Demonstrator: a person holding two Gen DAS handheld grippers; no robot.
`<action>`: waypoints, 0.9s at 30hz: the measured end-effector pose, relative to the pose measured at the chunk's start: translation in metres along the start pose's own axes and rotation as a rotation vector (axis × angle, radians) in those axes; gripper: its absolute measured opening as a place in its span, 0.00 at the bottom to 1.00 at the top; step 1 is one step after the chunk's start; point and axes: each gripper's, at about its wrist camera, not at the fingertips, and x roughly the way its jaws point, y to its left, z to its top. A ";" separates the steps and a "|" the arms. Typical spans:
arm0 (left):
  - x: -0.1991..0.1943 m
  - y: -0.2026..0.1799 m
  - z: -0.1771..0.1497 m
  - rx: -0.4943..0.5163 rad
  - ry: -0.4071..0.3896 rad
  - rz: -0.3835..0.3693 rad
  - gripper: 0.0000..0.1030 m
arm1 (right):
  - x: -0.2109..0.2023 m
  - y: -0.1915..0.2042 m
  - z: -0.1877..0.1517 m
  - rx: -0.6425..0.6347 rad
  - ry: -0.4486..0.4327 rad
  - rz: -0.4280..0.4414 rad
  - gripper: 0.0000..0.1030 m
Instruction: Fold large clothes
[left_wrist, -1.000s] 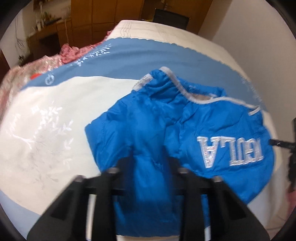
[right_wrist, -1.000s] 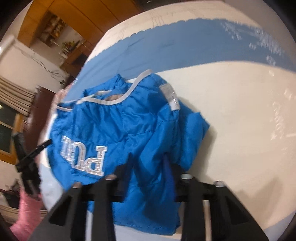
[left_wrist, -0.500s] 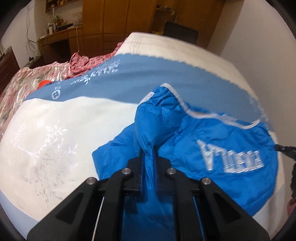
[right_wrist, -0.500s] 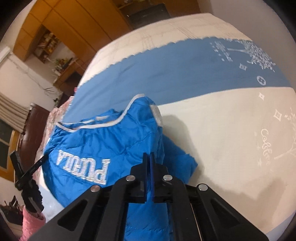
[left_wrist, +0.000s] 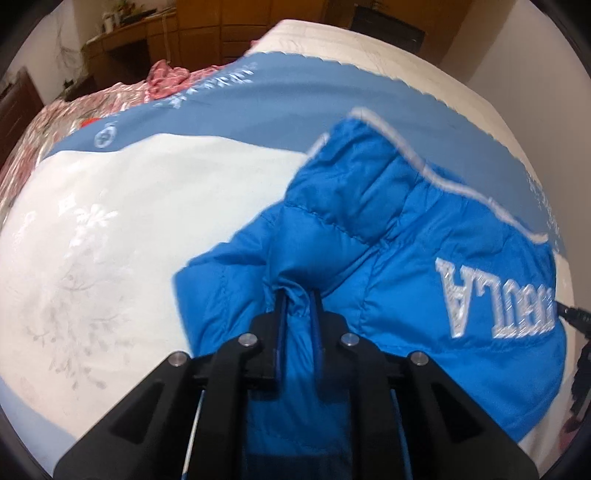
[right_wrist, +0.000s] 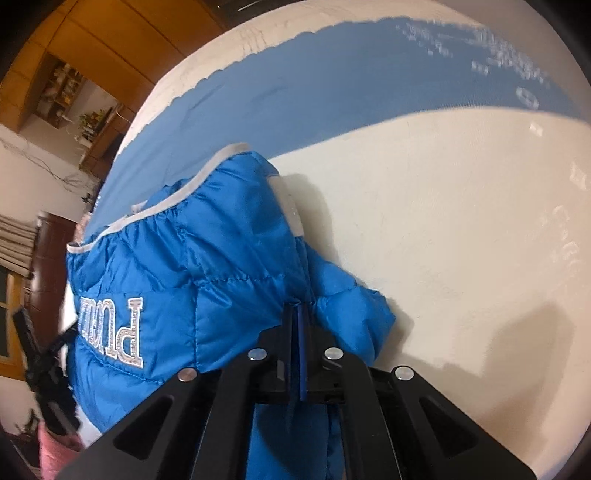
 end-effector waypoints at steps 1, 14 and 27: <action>-0.013 -0.001 0.000 0.000 -0.029 0.011 0.15 | -0.012 0.005 -0.002 -0.016 -0.029 -0.021 0.08; -0.036 -0.101 -0.039 0.169 -0.123 -0.073 0.18 | -0.033 0.090 -0.047 -0.151 -0.110 0.040 0.09; 0.014 -0.108 -0.069 0.223 -0.102 -0.028 0.19 | 0.022 0.097 -0.079 -0.200 -0.196 -0.095 0.02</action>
